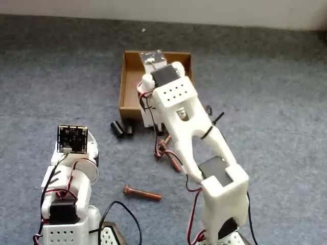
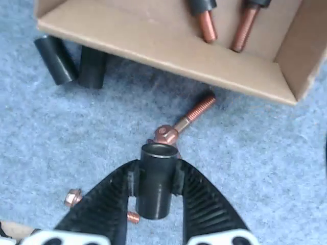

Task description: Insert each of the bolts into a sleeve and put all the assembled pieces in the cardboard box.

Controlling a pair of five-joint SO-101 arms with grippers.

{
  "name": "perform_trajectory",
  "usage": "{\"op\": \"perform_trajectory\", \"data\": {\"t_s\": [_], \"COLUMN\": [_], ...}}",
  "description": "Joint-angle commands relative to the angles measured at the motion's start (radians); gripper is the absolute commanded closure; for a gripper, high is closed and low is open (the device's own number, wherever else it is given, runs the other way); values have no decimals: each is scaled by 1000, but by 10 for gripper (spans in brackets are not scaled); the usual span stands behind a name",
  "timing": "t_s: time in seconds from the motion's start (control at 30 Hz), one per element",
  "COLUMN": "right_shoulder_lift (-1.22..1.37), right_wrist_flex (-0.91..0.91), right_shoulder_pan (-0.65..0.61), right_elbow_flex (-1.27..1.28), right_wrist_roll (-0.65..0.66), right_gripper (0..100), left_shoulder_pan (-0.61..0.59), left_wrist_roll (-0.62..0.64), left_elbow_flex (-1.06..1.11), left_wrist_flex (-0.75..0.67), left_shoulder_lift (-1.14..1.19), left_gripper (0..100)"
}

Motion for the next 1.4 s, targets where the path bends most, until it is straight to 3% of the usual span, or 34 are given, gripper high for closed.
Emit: {"op": "perform_trajectory", "data": {"t_s": [0.0,0.1,0.37,0.57,0.83,1.07,1.23,1.37], "right_shoulder_lift": [-160,-197,-199,-168,-33,-36,-21,-84], "right_wrist_flex": [4,-73,-392,-573,-549,-455,-461,-414], "right_shoulder_pan": [39,99,213,228,228,228,228,226], "right_elbow_flex": [134,268,598,756,730,673,665,665], "right_wrist_roll": [12,15,176,221,216,221,222,215], "right_gripper": [992,992,992,991,887,887,991,994], "left_shoulder_pan": [-13,-13,-13,-13,-13,-13,-13,-13], "left_wrist_roll": [-8,-8,-8,-8,-8,-8,-8,-8], "left_elbow_flex": [-18,-18,-18,-18,-19,-19,-19,-19], "left_wrist_flex": [-18,-18,-17,-18,-20,-20,-20,-18], "left_shoulder_lift": [-7,-7,-7,-7,-7,-7,-7,-7], "left_gripper": [991,991,991,991,991,991,990,990]}}
